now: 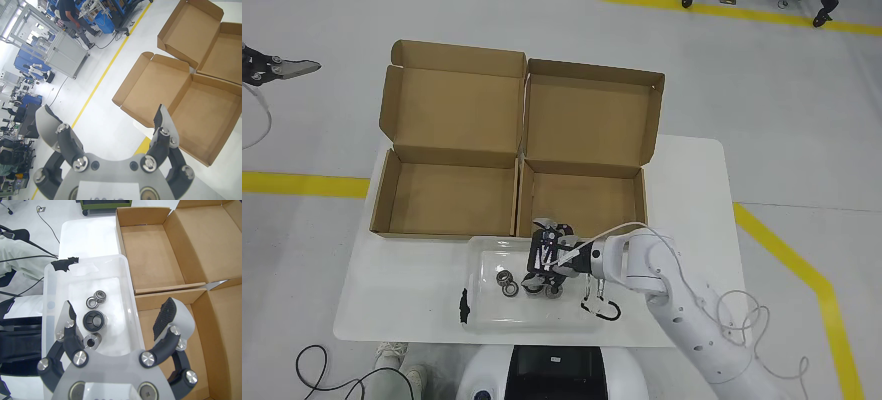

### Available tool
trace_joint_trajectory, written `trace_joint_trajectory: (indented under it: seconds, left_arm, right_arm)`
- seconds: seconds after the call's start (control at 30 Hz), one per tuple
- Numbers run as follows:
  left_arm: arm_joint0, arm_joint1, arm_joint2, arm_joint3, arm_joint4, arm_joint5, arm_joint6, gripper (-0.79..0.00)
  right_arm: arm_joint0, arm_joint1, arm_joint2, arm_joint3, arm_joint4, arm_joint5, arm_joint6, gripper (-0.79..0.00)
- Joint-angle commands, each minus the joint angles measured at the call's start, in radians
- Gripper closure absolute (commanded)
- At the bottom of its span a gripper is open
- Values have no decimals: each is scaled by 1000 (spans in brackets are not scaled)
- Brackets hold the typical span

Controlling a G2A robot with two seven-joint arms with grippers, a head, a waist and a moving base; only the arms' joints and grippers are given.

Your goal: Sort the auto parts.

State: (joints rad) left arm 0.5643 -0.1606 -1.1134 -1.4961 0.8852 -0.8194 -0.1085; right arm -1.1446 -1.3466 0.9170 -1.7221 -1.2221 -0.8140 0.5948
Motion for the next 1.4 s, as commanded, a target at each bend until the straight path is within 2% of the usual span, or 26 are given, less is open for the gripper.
trace_joint_trajectory:
  seconds: [0.0, 0.1, 0.23, 0.33, 0.37, 0.43, 0.5, 0.6, 0.7, 1.0, 1.37]
  left_arm:
    - [0, 0, 0, 0, 0, 0, 0, -785]
    - [0, 0, 0, 0, 0, 0, 0, -785]
    - [0, 0, 0, 0, 0, 0, 0, -785]
    - [0, 0, 0, 0, 0, 0, 0, -785]
    - [0, 0, 0, 0, 0, 0, 0, -785]
    - [0, 0, 0, 0, 0, 0, 0, -785]
    - [0, 0, 0, 0, 0, 0, 0, -785]
    - [0, 0, 0, 0, 0, 0, 0, -785]
    - [0, 0, 0, 0, 0, 0, 0, -785]
    - [0, 0, 0, 0, 0, 0, 0, -785]
    - [0, 0, 0, 0, 0, 0, 0, -785]
  right_arm:
    - [-2, 0, -1, -1, 1, 3, -4, -785]
    - [-12, 3, -16, -19, -17, -5, -15, -785]
    - [-19, 8, -48, -68, -49, -30, 36, -785]
    - [-33, 13, -59, -107, -71, -11, 79, -785]
    - [-39, 15, -60, -116, -77, -6, 91, -730]
    - [-53, 20, -59, -128, -97, 18, 123, -671]
    - [-69, 24, -52, -140, -96, 41, 126, -699]
    - [-91, 31, -50, -146, -99, 42, 128, -680]
    - [-107, 35, -53, -140, -114, 59, 141, -723]
    - [-98, 38, -95, -78, -137, 83, 175, -717]
    - [-52, 26, -167, 17, -152, 108, 137, -690]
